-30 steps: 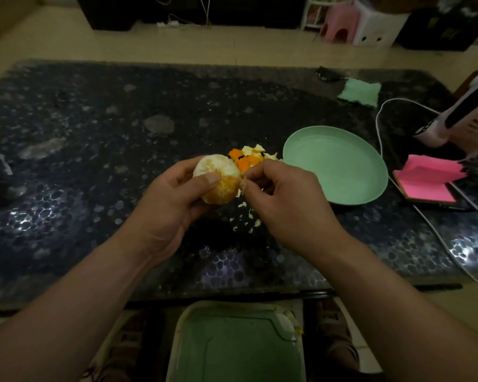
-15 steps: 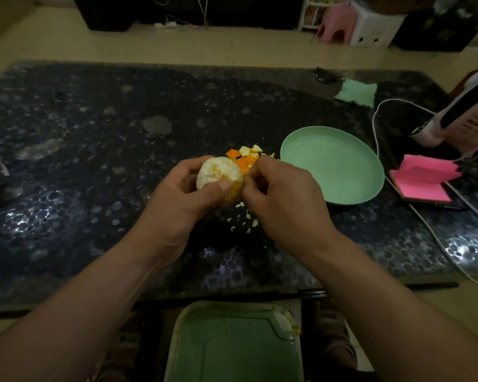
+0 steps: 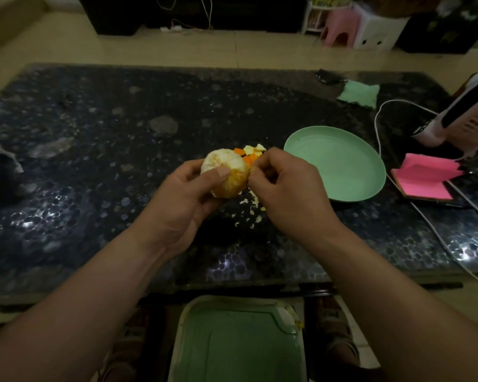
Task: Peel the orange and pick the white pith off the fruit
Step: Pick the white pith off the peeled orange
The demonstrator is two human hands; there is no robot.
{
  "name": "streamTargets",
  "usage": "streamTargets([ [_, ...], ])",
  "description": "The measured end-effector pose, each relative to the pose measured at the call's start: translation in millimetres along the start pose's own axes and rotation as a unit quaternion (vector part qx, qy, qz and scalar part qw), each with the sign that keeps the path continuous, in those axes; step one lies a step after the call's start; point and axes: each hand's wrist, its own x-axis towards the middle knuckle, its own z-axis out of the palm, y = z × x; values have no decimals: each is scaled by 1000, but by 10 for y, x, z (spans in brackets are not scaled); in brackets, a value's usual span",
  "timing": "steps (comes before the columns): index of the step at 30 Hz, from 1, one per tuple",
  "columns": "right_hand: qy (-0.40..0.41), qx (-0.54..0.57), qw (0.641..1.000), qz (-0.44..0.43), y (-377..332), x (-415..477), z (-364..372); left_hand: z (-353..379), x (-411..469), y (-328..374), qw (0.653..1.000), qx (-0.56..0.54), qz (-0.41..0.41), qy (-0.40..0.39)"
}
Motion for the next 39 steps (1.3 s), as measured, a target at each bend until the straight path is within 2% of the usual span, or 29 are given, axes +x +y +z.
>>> streamTargets([
  [4, -18, 18, 1000, 6, -50, -36, -15, -41, -56, 2, 1000, -15, -19, -15],
  [11, -46, 134, 987, 75, -143, -7, -73, -119, -121, 72, 994, -66, -66, -64],
  [22, -55, 218, 966, 124, -111, 72, -71, -197, -70, 61, 987, -100, -96, -79],
  [24, -50, 188, 972, 131, -73, 88, -59, -187, -69, 72, 988, -91, -96, -81],
  [27, -71, 31, 992, 95, 25, 94, -44, -166, -54, 61, 990, -82, -88, -78],
  [32, -79, -129, 987, 59, 115, 90, 12, -156, -17, 7, 992, -69, -86, -61],
  [34, -59, -125, 989, 47, 103, 106, 14, -148, -6, -8, 992, -73, -87, -54],
  [39, -50, -15, 998, 36, 31, 110, -45, -169, 19, -17, 991, -95, -75, -59],
])
